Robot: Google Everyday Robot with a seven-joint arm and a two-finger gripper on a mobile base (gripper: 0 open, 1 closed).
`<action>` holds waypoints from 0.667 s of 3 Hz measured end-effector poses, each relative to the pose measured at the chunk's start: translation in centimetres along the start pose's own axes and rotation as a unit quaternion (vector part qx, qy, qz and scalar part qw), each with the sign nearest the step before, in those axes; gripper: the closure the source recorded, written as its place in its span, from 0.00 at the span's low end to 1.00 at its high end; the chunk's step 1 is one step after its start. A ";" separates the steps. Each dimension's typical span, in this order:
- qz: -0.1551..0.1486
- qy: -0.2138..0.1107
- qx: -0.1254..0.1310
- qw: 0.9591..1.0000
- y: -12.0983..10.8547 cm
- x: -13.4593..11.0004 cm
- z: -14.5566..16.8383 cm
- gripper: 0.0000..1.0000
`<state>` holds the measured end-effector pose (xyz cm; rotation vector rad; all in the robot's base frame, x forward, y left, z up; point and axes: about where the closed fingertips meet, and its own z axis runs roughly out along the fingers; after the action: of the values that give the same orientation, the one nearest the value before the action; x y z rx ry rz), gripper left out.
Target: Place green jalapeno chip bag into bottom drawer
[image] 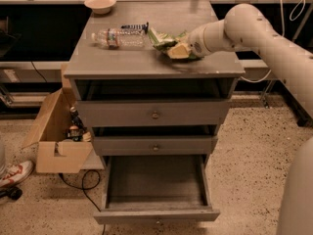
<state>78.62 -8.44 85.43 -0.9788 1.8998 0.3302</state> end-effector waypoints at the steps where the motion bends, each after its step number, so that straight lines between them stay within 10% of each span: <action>1: 0.001 -0.013 -0.006 1.000 0.6 -0.4 -0.4 0.73; 2: -0.015 -0.050 0.010 0.999 1.3 -2.0 -4.4 0.96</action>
Offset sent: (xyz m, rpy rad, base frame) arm -0.0804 -0.0485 0.0906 0.0859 -0.2291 -0.0083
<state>75.41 -9.21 89.16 -0.9602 1.7925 0.3359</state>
